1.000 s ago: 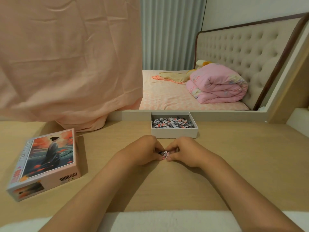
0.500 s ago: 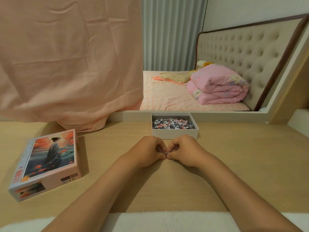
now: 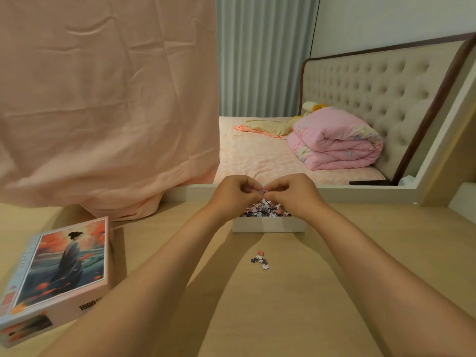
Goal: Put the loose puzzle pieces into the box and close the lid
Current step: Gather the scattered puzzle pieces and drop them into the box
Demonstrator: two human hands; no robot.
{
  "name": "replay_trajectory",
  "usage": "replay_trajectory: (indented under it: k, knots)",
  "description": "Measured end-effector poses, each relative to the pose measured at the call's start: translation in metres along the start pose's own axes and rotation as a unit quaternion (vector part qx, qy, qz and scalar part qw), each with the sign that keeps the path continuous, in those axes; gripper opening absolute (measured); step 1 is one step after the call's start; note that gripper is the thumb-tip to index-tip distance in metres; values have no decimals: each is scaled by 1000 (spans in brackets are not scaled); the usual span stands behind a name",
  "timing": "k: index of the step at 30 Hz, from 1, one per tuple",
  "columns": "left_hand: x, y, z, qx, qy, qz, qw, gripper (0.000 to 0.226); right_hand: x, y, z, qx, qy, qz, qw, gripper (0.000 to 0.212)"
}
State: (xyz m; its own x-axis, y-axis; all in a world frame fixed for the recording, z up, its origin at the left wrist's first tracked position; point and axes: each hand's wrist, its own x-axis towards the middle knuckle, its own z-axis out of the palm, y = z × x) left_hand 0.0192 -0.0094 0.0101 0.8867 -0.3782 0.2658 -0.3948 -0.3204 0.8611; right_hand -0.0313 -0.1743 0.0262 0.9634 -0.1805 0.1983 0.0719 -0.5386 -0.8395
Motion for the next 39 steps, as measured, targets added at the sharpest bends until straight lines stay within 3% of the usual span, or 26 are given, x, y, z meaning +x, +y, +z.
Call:
replay_trajectory:
  k: [6, 14, 18, 21, 25, 29, 33, 39]
  knots:
    - [15, -17, 2, 190, -73, 17, 979, 18, 22, 21, 3, -165, -62, -22, 984, 18]
    - [-17, -18, -6, 242, -12, 119, 963, 12, 1, 15, -3, -151, -20, -64, 986, 16]
    - [-49, -19, -3, 260, -87, 90, 958, 20, -32, 8, 1, -190, -189, -60, 962, 18]
    - [-64, -25, 2, 345, -143, 86, 924, 23, -48, 22, 12, -251, -258, -27, 932, 27]
    - [-71, -26, 4, 357, -165, 93, 915, 31, -52, 37, 21, -267, -242, -60, 931, 19]
    - [-75, -29, 8, 301, -154, 91, 937, 21, -56, 38, 21, -254, -208, -47, 943, 26]
    - [-75, -32, 9, 282, -145, 96, 944, 17, -58, 39, 22, -185, -198, -20, 962, 17]
    - [-73, -32, 8, 330, -163, 117, 922, 12, -60, 37, 25, -183, -175, -18, 967, 8]
